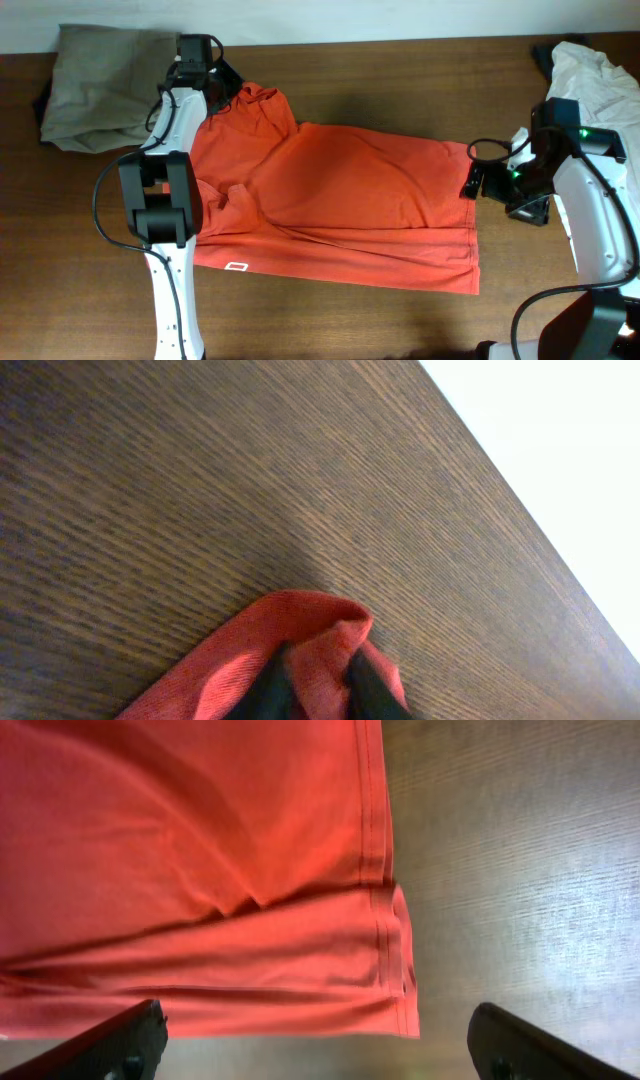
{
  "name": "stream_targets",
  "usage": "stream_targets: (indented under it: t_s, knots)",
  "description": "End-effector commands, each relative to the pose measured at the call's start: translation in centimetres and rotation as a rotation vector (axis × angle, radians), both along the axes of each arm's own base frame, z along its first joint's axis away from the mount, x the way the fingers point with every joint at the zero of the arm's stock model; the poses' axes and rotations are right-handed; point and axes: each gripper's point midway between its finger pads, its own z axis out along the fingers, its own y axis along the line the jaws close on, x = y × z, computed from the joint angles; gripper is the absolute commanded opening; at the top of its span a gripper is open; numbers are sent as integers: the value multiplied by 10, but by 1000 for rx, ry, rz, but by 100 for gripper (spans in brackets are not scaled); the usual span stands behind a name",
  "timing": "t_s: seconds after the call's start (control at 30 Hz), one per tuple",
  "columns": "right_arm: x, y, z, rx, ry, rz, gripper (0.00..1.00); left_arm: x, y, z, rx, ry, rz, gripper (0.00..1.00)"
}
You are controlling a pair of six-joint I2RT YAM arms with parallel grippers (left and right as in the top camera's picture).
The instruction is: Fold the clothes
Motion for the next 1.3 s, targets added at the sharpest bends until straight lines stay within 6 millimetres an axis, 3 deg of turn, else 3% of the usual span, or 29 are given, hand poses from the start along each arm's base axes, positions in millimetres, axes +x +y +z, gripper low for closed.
stream_targets:
  t_s: [0.0,0.07,0.13,0.2,0.23,0.27,0.33,0.37,0.57,0.63,0.67,0.7,0.73,0.8,0.87,0.93,1.0,1.07,1.1,1.17,1.27]
  knots:
    - [24,3,8,14,-104,21,94,1,3,-13,3,9,4,0]
    - [81,-8,31,-34,-348,26,94,1,2,-13,21,4,-17,1]
    - [106,-16,35,-72,-436,25,94,1,2,-14,48,-4,-51,1]
    - [132,-21,15,-80,-461,48,87,-2,0,-16,116,-14,-141,4]
    - [143,-22,-9,-67,-418,50,79,-4,-2,-18,138,-10,-172,4]
    - [153,-23,-39,-59,-350,81,78,-7,-4,-20,141,0,-182,4]
    - [164,-26,-76,-48,-260,98,73,-11,-5,-22,140,20,-184,4]
    - [171,-26,-97,-40,-230,99,62,-15,-4,-25,139,41,-186,4]
    - [171,-23,-134,-31,-179,113,62,-19,-5,-28,138,60,-188,4]
    - [169,-23,-147,-27,-159,114,50,-21,-5,-29,137,68,-189,4]
    - [170,-27,-145,-53,-154,110,31,-21,-5,-29,137,68,-189,8]
    - [171,-32,-142,-76,-147,106,9,-20,-5,-28,134,65,-192,5]
    - [173,-33,-136,-81,-143,105,4,-18,-16,-19,107,30,-265,0]
    - [181,-38,-113,-91,-147,97,4,-15,-33,8,50,-29,-355,0]
    - [183,-46,-92,-120,-130,77,4,-17,-31,31,52,-35,-351,0]
    - [179,-46,-75,-120,-102,78,4,-20,-18,64,64,-53,-341,0]
    - [172,-48,-63,-122,-61,33,4,-32,2,83,69,-26,-322,0]
    - [165,-53,-55,-117,-31,-14,4,-46,20,89,95,15,-322,0]
    - [160,-57,-50,-115,-16,-24,4,-66,48,92,138,95,-277,0]
    - [146,-67,-45,-106,24,-48,4,-96,80,95,126,197,-242,0]
    - [130,-73,-45,-93,78,-68,4,-131,100,90,118,313,-270,0]
